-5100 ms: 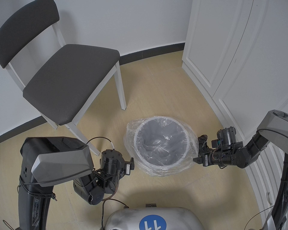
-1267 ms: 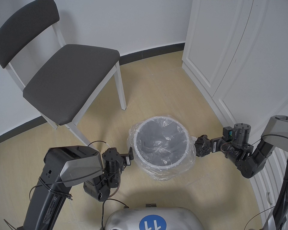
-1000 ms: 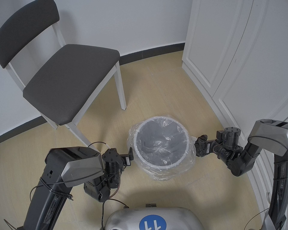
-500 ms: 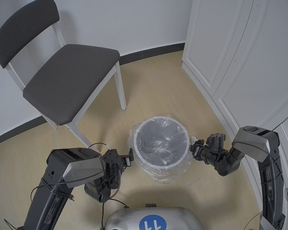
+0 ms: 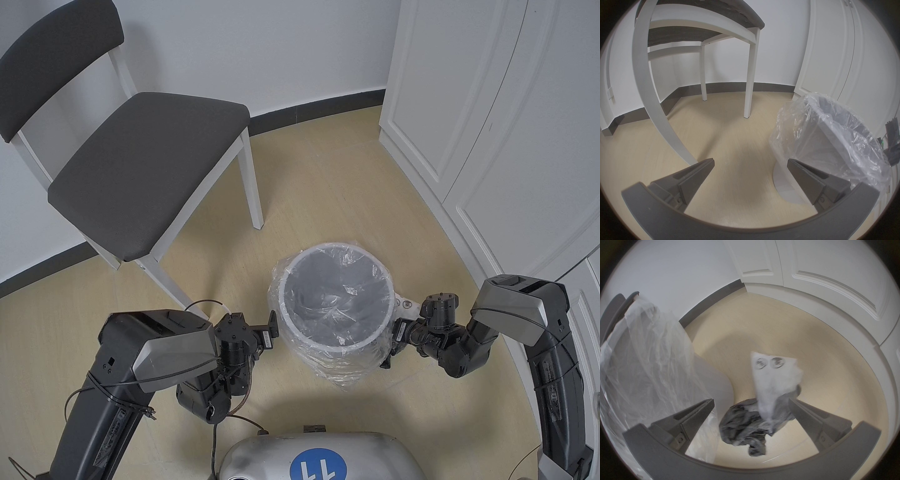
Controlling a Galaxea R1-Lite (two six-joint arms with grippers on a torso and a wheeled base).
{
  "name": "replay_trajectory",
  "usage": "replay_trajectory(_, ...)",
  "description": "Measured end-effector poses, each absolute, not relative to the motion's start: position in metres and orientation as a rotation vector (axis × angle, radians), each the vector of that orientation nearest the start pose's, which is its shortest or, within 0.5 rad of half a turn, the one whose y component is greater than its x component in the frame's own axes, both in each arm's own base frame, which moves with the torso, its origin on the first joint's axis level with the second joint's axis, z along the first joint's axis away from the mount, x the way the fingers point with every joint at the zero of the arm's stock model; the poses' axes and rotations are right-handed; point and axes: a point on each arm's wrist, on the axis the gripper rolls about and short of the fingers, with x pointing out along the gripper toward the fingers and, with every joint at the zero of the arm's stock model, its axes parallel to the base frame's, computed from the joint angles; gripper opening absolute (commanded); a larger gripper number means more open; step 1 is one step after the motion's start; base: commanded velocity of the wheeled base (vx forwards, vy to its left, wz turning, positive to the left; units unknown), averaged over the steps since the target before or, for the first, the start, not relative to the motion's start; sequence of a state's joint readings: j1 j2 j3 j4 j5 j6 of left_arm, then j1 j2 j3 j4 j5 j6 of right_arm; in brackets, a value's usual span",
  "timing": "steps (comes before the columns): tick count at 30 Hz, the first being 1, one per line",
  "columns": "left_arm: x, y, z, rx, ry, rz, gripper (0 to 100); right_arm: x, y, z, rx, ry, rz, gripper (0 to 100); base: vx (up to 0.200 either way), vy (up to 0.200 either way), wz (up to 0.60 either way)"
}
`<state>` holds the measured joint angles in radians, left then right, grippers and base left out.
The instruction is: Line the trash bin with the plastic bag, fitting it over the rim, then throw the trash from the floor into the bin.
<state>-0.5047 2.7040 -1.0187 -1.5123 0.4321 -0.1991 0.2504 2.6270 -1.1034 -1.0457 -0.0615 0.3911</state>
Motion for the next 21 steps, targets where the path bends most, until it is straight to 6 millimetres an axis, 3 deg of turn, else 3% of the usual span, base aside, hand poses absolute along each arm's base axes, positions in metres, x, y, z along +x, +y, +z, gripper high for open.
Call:
replay_trajectory(4, 0.377, -0.197, -0.073, -0.12, 0.162, -0.056, 100, 0.418, 0.103, -0.069, 0.211, 0.506, 0.087, 100, 0.0, 0.0, 0.0)
replay_trajectory(8, 0.378, -0.197, -0.073, -0.121, 0.161, -0.055, 100, 0.407, 0.091, -0.052, 0.114, 0.5, 0.079, 100, 0.0, 0.0, 0.0)
replay_trajectory(15, 0.378, -0.196, -0.072, -0.122, 0.158, -0.054, 100, 0.372, 0.078, -0.009, -0.005, 0.497, 0.11, 100, 0.0, 0.0, 0.0)
replay_trajectory(21, 0.378, -0.195, -0.072, -0.125, 0.154, -0.052, 100, 0.345, 0.075, 0.0, -0.11, 0.534, 0.208, 100, 0.0, 0.0, 0.0)
